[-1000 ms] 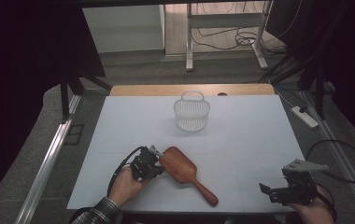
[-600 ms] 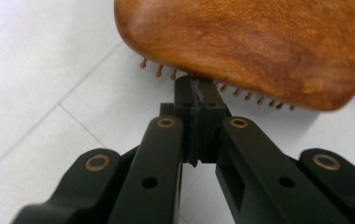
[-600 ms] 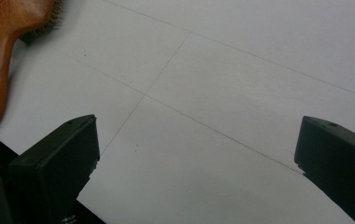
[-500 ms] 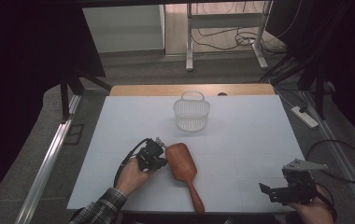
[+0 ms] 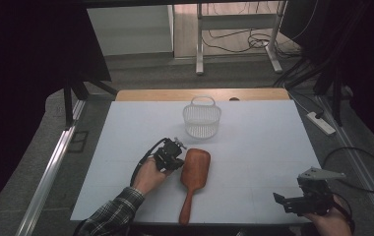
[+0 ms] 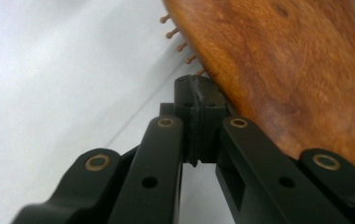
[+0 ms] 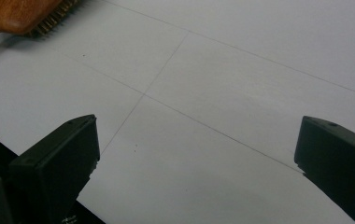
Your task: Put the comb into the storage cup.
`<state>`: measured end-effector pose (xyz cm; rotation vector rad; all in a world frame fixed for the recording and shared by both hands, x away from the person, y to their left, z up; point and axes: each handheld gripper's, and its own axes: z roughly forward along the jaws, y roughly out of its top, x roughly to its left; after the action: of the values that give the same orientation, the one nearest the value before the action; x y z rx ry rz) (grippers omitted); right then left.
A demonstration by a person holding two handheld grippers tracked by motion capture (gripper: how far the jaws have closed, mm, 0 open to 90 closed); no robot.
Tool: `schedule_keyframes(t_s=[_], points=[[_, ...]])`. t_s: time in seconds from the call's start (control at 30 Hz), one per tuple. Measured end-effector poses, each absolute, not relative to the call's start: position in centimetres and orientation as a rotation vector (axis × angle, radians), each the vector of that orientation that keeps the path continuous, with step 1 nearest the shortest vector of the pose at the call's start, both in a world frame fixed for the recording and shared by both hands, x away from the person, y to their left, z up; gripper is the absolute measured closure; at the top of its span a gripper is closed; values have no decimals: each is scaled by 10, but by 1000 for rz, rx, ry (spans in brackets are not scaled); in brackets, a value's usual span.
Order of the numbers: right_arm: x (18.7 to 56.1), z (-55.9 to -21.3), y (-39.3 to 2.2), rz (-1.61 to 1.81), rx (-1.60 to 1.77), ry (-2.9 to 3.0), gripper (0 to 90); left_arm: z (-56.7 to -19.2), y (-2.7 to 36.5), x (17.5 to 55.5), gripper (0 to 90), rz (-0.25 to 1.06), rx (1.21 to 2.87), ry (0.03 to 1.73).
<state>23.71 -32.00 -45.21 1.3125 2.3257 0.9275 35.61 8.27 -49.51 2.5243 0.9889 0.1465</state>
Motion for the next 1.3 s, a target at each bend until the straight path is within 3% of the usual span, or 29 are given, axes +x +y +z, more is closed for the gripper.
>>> schedule_keyframes(t_s=[0.63,1.07,1.3], points=[[237,-452,-320,930,1311,2325,0,-490,51,371,888,148,2528,911],[237,-452,-320,933,1312,2323,0,-480,71,366,882,118,2451,921],[236,-452,-320,930,1310,2322,0,-476,87,356,819,65,2420,907]])
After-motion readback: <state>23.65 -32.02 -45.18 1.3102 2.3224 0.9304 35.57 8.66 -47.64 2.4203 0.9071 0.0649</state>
